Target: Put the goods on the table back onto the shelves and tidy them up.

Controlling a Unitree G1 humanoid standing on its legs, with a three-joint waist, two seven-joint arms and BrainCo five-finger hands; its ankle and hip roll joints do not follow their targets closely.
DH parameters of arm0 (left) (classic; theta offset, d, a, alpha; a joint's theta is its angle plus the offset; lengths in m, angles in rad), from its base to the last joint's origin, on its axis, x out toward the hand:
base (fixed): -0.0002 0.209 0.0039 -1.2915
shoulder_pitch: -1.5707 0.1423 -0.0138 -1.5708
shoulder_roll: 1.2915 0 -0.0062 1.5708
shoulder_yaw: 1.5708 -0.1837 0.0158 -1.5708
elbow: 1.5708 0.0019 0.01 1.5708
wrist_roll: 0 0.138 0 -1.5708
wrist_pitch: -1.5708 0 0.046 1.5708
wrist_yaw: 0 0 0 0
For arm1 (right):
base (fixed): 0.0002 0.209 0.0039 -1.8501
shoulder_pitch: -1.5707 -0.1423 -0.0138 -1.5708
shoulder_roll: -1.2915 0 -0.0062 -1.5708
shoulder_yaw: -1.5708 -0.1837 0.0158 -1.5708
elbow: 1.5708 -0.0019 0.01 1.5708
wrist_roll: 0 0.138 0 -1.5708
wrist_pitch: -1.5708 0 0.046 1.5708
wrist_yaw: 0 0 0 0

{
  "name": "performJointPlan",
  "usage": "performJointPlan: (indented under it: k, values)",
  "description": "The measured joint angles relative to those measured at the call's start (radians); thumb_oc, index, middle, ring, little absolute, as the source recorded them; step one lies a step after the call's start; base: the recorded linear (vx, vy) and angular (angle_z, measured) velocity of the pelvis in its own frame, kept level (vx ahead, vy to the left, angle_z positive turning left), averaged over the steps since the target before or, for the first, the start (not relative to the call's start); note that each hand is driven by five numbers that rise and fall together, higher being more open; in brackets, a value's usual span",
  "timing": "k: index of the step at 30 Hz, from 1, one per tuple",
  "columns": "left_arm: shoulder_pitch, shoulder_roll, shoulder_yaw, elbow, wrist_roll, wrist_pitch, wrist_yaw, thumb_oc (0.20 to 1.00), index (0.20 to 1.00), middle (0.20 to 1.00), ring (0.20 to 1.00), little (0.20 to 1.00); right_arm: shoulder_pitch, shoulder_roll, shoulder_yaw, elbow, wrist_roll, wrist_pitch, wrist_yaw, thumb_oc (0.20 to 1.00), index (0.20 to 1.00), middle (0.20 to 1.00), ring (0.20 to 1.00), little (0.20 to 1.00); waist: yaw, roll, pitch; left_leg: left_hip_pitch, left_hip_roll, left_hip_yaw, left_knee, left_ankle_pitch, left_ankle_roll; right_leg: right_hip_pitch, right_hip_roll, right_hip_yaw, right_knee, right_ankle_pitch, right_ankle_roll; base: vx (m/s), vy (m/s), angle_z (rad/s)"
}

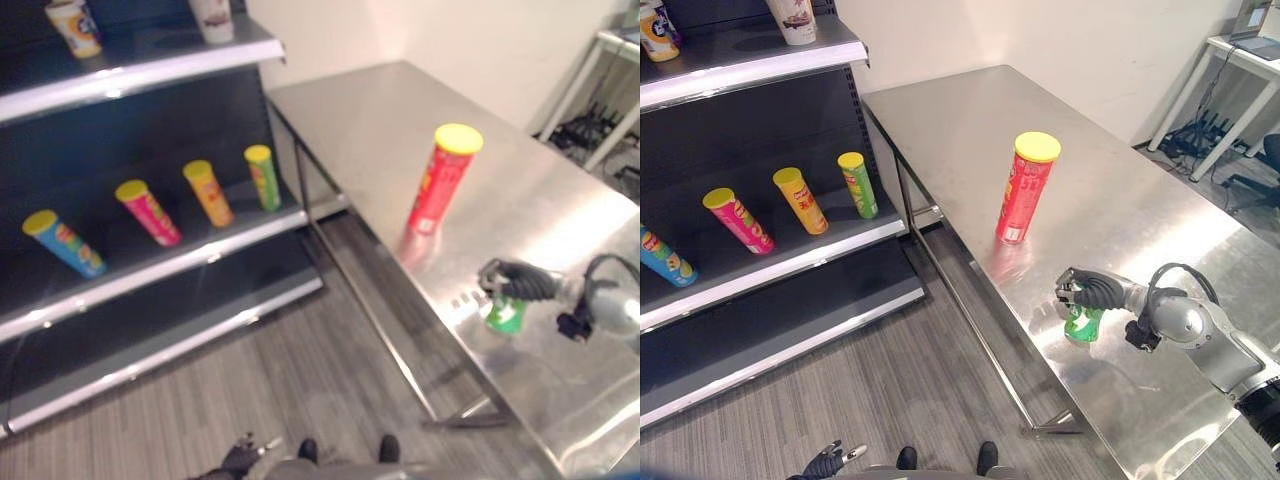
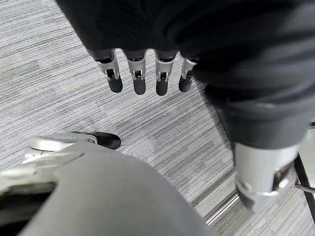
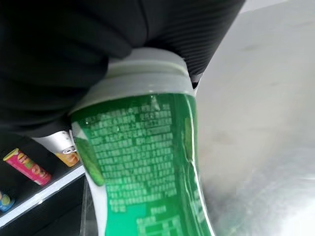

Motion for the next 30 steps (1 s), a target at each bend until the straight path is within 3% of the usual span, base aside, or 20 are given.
performJointPlan:
  k: [6,12,21,26,30]
  values:
    - [0.000,0.000,0.000,-0.002,0.000,0.000,0.001,1.000,1.000,1.000,1.000,1.000,0.004,-0.008,-0.050,-0.009,0.000,-0.001,-0.020,0.200,0.200,0.200,0.200,0.200,-0.001,0.001,0.000,0.001,0.001,0.001,0.000,0.000,-0.001,0.001,0.000,0.001,0.000,0.000,0.000,0.00,0.000,0.00]
    - [-0.001,0.000,0.002,-0.006,0.000,-0.001,0.003,1.000,1.000,1.000,1.000,1.000,0.001,-0.082,-0.179,-0.196,0.001,-0.046,-0.067,0.200,0.200,0.200,0.200,0.200,-0.009,0.007,0.004,0.015,0.001,0.001,0.000,0.001,-0.001,0.016,0.001,0.000,0.000,-0.001,0.001,0.00,-0.018,0.01]
    - [0.006,-0.003,0.010,-0.010,0.001,-0.003,0.002,1.000,1.000,1.000,1.000,1.000,0.009,-0.224,-0.521,-0.390,0.006,-0.115,-0.129,0.200,0.200,0.200,0.200,0.200,-0.010,0.005,0.001,0.018,0.001,0.000,0.000,-0.001,-0.004,0.021,0.002,-0.001,0.000,-0.004,0.000,-0.01,-0.050,0.01]
    - [0.015,-0.003,0.010,-0.010,0.001,-0.007,-0.002,1.000,1.000,1.000,1.000,1.000,-0.075,-0.252,-0.522,-0.435,0.028,-0.148,-0.140,0.200,0.200,0.200,0.200,0.200,-0.004,0.002,0.000,0.030,0.001,-0.005,0.000,0.000,-0.002,0.036,0.004,-0.004,0.000,-0.004,0.000,-0.02,-0.071,0.01]
    - [0.021,0.004,0.010,-0.012,0.000,-0.011,0.002,1.000,1.000,1.000,1.000,1.000,-0.336,-0.310,-0.335,-0.419,0.023,-0.153,-0.182,0.200,0.200,0.200,0.200,0.200,0.016,-0.005,-0.003,0.026,-0.001,-0.009,0.009,0.006,-0.010,0.039,0.011,-0.008,0.001,-0.004,-0.001,-0.10,-0.029,0.07]
